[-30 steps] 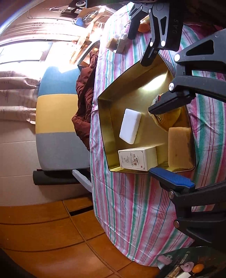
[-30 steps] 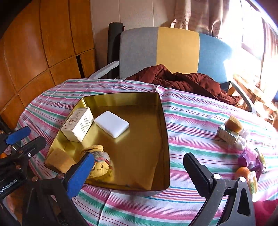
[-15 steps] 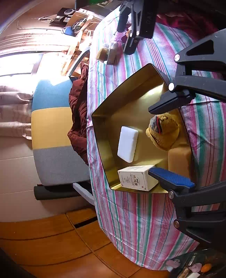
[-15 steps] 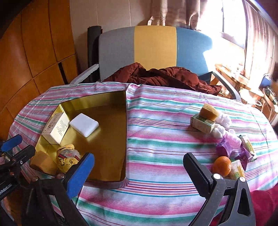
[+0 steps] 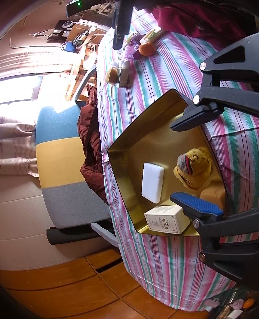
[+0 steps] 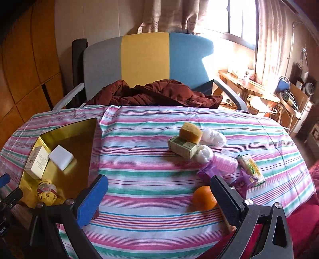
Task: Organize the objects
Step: 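Move both tools back over the remaining items on the cloth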
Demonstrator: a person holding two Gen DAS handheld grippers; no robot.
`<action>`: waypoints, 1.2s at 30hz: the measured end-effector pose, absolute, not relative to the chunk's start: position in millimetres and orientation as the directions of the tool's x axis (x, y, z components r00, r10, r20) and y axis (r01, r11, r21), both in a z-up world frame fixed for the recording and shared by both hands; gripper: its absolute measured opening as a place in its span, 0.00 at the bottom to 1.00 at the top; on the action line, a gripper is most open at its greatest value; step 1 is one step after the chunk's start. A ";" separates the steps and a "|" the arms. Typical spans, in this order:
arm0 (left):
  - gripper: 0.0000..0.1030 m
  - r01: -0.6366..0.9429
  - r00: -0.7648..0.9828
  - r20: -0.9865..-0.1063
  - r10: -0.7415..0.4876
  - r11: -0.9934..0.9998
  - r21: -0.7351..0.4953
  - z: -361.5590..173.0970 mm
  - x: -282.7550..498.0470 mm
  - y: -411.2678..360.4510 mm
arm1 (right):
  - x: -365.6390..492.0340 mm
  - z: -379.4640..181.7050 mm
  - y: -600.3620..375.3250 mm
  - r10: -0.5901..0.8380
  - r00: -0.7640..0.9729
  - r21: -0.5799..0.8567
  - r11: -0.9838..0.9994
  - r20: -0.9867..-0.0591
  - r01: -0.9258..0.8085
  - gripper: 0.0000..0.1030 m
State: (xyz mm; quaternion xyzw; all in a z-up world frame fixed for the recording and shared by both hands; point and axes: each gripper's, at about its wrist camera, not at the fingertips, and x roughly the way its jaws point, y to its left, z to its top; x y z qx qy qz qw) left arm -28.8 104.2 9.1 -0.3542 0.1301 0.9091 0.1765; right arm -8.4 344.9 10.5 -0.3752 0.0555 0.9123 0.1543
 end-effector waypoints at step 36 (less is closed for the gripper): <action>0.63 -0.718 -0.378 -0.825 0.420 -0.696 -0.026 -34.3 -37.2 283.4 | 49.3 -20.1 507.9 0.134 -0.801 0.546 -0.665 -0.583 -0.509 1.00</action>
